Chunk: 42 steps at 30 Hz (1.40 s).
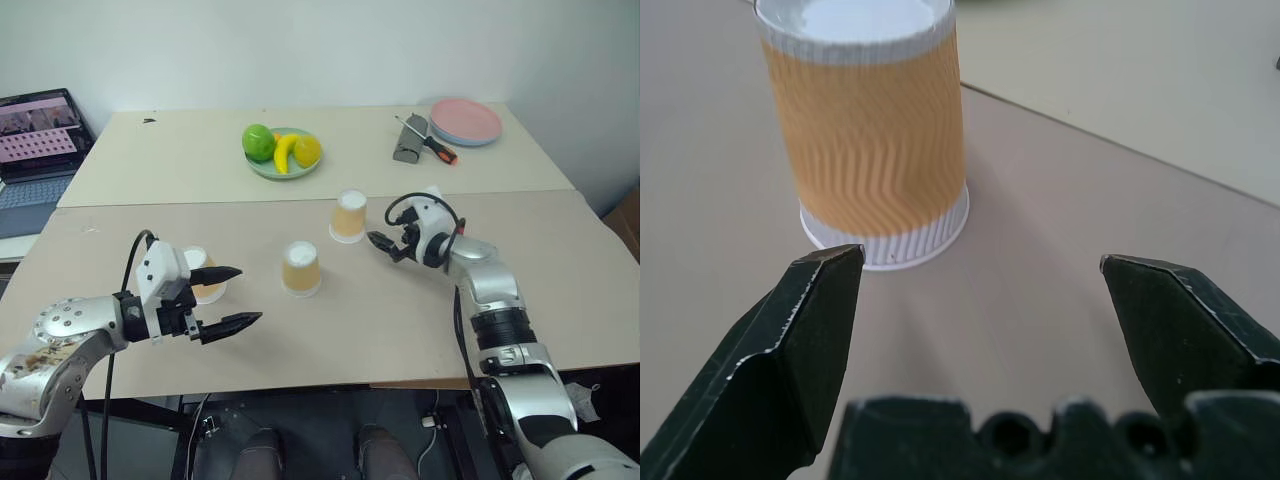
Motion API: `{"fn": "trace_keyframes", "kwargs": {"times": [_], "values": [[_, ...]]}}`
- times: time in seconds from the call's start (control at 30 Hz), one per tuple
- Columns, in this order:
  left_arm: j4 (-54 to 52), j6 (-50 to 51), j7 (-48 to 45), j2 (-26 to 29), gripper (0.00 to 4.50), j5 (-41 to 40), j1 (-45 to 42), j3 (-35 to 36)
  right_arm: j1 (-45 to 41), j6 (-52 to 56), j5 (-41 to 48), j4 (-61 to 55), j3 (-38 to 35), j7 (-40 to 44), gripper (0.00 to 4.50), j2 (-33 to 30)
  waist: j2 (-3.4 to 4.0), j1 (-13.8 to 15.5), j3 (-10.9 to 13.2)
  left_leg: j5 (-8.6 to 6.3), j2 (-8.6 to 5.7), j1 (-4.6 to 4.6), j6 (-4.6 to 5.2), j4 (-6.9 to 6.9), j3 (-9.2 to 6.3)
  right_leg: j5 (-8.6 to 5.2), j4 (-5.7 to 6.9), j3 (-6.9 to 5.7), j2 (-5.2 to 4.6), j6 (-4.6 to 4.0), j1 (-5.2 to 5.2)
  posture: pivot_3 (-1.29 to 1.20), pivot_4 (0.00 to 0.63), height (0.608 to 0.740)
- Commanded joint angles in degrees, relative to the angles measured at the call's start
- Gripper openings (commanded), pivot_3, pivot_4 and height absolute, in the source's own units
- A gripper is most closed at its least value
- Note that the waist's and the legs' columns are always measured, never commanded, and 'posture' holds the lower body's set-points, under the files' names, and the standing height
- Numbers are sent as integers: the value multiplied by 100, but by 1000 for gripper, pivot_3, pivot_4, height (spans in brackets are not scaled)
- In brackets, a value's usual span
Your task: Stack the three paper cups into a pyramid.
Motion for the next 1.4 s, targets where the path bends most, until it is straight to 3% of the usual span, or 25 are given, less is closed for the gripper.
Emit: {"fn": "trace_keyframes", "kwargs": {"times": [0.03,0.37,0.67,1.23,1.4], "values": [[-146,-31,42,12,4500,-17,18,136,-282,-218,132,-10,-79,-58,4450,79,0,-4,0,0,0,0,0,0,0,0,0,0,0,0,0,0,150,740],[-197,2,142,23,4500,-48,49,198,-793,-617,13,773,24,-159,4450,437,1,-13,0,0,0,1,0,0,0,0,1,0,-1,0,0,0,150,740],[-250,43,218,45,4500,-92,38,255,-1722,-1507,-113,2428,64,-160,4450,705,3,-21,2,0,0,0,0,-4,0,0,1,0,0,-1,-3,0,150,740],[-277,66,276,68,4500,-88,83,333,-2511,-2124,-126,3697,-63,-187,4450,1013,6,-27,3,1,0,0,-1,-4,-1,1,2,0,0,-1,-6,0,150,740],[-261,54,265,71,4500,-76,96,333,-2552,-2139,-136,3716,-60,-162,3133,1005,6,-27,3,1,0,0,-2,-5,-1,1,2,0,0,-1,-5,0,150,740]]}}
